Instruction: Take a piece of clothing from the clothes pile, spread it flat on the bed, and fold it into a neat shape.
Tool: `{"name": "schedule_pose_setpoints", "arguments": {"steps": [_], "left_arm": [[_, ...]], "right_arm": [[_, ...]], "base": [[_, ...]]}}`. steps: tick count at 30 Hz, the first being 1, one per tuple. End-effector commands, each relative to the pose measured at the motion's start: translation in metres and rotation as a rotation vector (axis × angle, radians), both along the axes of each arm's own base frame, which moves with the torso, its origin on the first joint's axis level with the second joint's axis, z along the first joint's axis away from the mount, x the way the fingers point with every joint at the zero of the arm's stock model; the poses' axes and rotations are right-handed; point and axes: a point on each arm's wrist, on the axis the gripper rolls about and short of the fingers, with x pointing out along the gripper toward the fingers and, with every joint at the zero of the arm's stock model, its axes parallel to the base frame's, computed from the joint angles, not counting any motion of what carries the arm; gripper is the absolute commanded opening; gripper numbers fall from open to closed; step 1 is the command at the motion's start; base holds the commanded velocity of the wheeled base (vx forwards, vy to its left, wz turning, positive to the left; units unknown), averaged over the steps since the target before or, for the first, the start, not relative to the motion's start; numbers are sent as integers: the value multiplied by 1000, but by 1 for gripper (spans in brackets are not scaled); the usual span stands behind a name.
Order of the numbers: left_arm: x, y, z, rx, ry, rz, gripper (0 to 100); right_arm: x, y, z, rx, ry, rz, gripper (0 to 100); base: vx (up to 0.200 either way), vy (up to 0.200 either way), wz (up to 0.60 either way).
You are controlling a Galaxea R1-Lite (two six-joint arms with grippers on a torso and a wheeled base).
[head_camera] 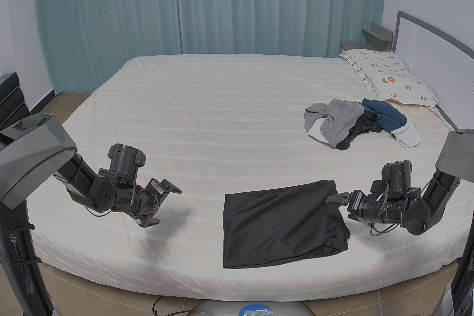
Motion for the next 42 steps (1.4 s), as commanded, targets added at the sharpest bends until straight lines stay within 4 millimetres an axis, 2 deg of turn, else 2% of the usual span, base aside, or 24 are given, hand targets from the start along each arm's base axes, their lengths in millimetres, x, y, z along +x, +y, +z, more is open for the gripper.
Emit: {"name": "schedule_pose_setpoints", "arguments": {"steps": [1,10,21,22,31,42], "left_arm": [[0,0,1,-1,-2,1,100],[0,0,1,-1,-2,1,100],[0,0,1,-2,-1,2,100],[0,0,1,-2,-1,2,100],[1,0,1,-2,-3,2,100],[1,0,1,-3,-2,3,100]], "right_arm": [[-34,12,2,17,-1,81,100],[-43,14,-14,8,73,101,100],[-42,13,-29,-10,94,108,100],[-41,13,-29,-7,81,106,0],[-52,7,-31,7,37,90,0],[-67,-14,-30,-1,36,29,0]], "base": [[0,0,0],[0,0,0],[0,0,0],[0,0,0],[0,0,0],[0,0,0]]}}
